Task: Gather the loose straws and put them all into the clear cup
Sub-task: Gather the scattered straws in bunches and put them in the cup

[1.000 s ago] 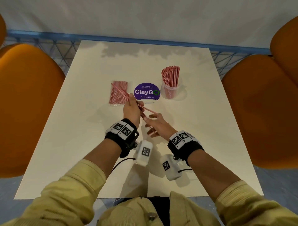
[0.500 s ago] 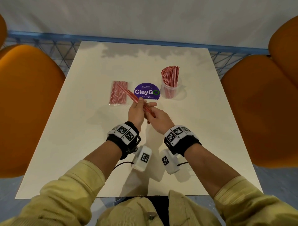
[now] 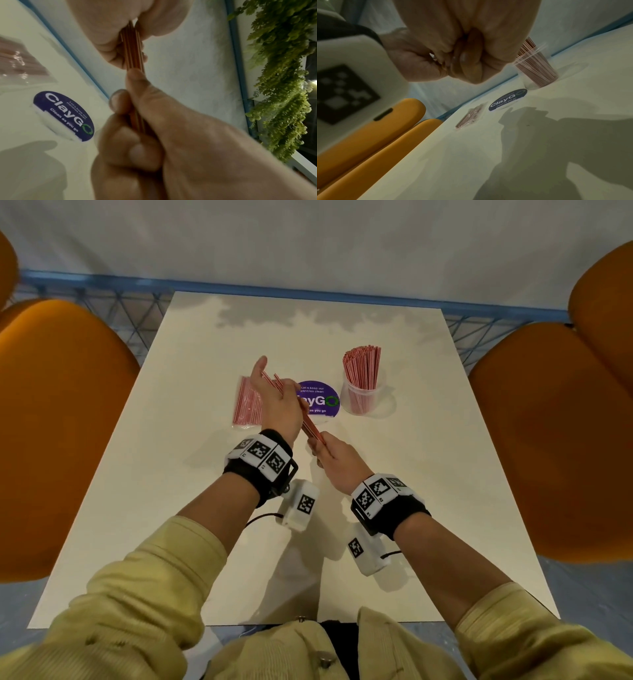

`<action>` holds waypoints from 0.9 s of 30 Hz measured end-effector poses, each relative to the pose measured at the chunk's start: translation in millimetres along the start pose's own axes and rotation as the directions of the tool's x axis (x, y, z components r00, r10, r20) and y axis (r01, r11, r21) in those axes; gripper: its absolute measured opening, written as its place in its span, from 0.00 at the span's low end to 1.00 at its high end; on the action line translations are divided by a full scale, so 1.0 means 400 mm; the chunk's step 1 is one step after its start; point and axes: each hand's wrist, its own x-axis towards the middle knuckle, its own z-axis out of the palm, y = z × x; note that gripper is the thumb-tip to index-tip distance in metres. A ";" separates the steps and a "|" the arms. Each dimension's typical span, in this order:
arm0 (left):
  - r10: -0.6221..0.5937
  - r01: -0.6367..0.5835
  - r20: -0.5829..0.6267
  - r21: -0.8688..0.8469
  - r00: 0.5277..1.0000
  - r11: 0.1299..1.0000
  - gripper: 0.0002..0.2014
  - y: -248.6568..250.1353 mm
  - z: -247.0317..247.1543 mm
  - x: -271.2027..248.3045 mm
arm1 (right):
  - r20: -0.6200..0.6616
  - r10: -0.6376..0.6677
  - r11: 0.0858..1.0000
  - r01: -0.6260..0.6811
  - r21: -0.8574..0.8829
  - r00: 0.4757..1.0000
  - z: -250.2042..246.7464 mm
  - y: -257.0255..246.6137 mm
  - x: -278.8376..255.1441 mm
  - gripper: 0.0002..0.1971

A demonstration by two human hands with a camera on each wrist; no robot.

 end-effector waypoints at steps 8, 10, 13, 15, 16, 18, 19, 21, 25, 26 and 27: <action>0.046 -0.046 -0.048 -0.008 0.998 0.999 0.11 -0.026 0.049 -0.003 | 0.019 0.065 0.992 -0.067 0.108 0.998 -0.018 -0.012 0.026 0.15; 0.033 -0.033 0.000 0.012 0.999 0.999 0.15 -0.036 0.064 -0.013 | 0.022 0.071 0.995 -0.073 0.069 0.997 -0.027 -0.012 0.037 0.14; 0.009 -0.009 0.023 0.019 1.000 1.000 0.26 -0.040 0.083 -0.008 | 0.013 0.082 0.994 -0.083 0.072 0.997 -0.044 0.003 0.053 0.14; 0.033 -0.033 -0.007 0.069 0.999 0.997 0.27 -0.039 0.088 0.018 | 0.013 0.089 0.994 -0.090 0.067 0.996 -0.059 0.020 0.059 0.15; 0.049 -0.047 -0.015 0.098 0.999 0.994 0.25 -0.039 0.091 0.033 | 0.016 0.091 0.993 -0.092 0.075 0.996 -0.068 0.024 0.061 0.16; 0.072 -0.071 0.002 0.140 0.997 0.988 0.19 -0.043 0.104 0.059 | 0.027 0.101 0.989 -0.104 0.103 0.994 -0.088 0.028 0.064 0.16; 0.074 -0.076 0.018 0.151 0.997 0.986 0.16 -0.046 0.115 0.065 | 0.027 0.106 0.989 -0.108 0.104 0.994 -0.097 0.029 0.069 0.16; 0.083 -0.089 0.038 0.192 0.996 0.977 0.10 -0.051 0.139 0.069 | -0.007 0.110 0.990 -0.109 0.085 0.994 -0.112 0.035 0.083 0.15; 0.145 -0.176 0.114 0.353 0.983 0.919 0.03 -0.081 0.176 0.093 | -0.125 0.105 0.994 -0.103 0.025 0.987 -0.146 0.060 0.126 0.13; 0.150 -0.192 0.137 0.382 0.979 0.904 0.02 -0.084 0.181 0.102 | -0.150 0.101 0.995 -0.103 -0.006 0.984 -0.155 0.067 0.138 0.13; 0.148 -0.200 0.157 0.401 0.976 0.894 0.02 -0.088 0.188 0.115 | -0.173 0.092 0.995 -0.099 -0.033 0.981 -0.165 0.073 0.151 0.14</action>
